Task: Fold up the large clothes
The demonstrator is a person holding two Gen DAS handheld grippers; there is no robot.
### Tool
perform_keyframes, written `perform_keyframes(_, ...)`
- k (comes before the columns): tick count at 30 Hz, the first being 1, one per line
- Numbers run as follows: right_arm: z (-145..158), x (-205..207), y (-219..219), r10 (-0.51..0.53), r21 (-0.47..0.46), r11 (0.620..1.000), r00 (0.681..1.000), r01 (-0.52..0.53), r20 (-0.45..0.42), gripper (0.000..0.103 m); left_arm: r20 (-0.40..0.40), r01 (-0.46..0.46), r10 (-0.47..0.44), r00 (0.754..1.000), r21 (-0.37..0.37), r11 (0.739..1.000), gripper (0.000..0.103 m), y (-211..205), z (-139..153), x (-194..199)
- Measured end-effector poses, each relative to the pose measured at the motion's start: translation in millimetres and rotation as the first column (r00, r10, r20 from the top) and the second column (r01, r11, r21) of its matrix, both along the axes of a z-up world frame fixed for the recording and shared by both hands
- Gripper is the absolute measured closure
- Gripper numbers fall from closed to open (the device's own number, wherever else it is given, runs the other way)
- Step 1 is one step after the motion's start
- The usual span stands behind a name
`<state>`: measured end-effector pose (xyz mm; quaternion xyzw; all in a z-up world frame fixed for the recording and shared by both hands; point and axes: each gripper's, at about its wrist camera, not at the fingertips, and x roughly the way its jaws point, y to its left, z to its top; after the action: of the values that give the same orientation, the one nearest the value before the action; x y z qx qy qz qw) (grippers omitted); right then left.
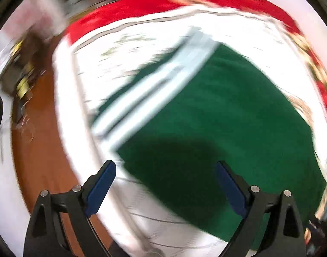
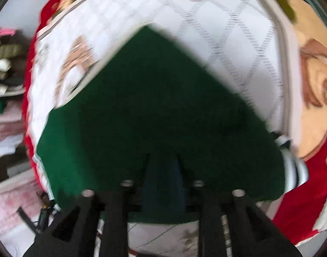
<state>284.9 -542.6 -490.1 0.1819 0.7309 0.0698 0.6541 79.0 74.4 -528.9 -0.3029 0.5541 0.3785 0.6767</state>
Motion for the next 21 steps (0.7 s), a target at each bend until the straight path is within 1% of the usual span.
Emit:
perform_keyframes(1,3,-2,11,0.015,0.021,1.000,1.000,-0.015,0.002,0.066,-0.017,-0.033,0.033,0.999,-0.009,0.999,0.010,11,-7,-6)
perform_keyframes(3,2,-12,40,0.057,0.061,0.997,0.998,-0.056,-0.009,0.066,-0.019,-0.097,0.096,0.995,-0.041,0.994,0.010,34,-25,-16)
perform_keyframes(4,-2,-14,51,0.072,0.070,0.995,0.997,-0.071,-0.017,0.066,-0.018,-0.097,0.096,0.995,-0.040,0.995,0.010,41,-34,-14)
perform_keyframes(5,-4,-14,64,0.091,0.079,0.993,0.996,-0.088,-0.028,0.066,-0.024,-0.085,0.084,0.996,-0.039,0.996,0.007,49,-43,-10)
perform_keyframes(6,-10,-15,77,0.113,0.091,0.990,0.993,-0.110,-0.037,0.066,-0.025,-0.073,0.072,0.997,-0.041,0.996,0.007,53,-54,-6)
perform_keyframes(7,-21,-13,91,0.134,0.085,0.988,0.990,-0.130,-0.044,0.066,-0.011,-0.075,0.074,0.997,-0.064,0.995,0.007,58,-62,-2)
perform_keyframes(8,-33,-16,103,0.163,0.050,0.986,0.985,-0.160,-0.054,0.066,0.005,-0.079,0.079,0.997,-0.081,0.994,0.007,63,-63,0)
perform_keyframes(10,-46,-22,117,0.206,-0.002,0.978,0.977,-0.206,-0.054,0.066,0.019,-0.068,0.070,0.997,-0.090,0.994,0.008,61,-58,0)
perform_keyframes(11,-47,-23,121,0.218,-0.026,0.975,0.974,-0.220,-0.053,0.065,0.036,-0.063,0.068,0.997,-0.112,0.992,0.009,61,-55,-2)
perform_keyframes(13,-43,-23,125,0.214,-0.015,0.976,0.975,-0.215,-0.054,0.055,0.104,-0.074,0.096,0.990,-0.198,0.977,0.010,65,-52,-13)
perform_keyframes(15,-39,-24,124,0.201,0.005,0.980,0.978,-0.201,-0.057,0.055,0.180,-0.091,0.147,0.973,-0.287,0.953,0.010,64,-55,-27)
perform_keyframes(16,-38,-25,122,0.193,0.012,0.981,0.979,-0.192,-0.064,0.055,0.201,-0.094,0.160,0.966,-0.302,0.949,0.010,63,-57,-31)
perform_keyframes(18,-41,-28,119,0.180,0.028,0.984,0.981,-0.178,-0.078,0.055,0.242,-0.126,0.198,0.950,-0.284,0.951,0.010,63,-57,-34)
perform_keyframes(19,-42,-29,118,0.175,0.033,0.984,0.981,-0.173,-0.082,0.055,0.261,-0.141,0.209,0.942,-0.257,0.956,0.012,59,-54,-33)
perform_keyframes(21,-45,-31,115,0.171,0.036,0.985,0.982,-0.169,-0.075,0.055,0.286,-0.165,0.206,0.936,-0.163,0.973,0.036,64,-47,-24)
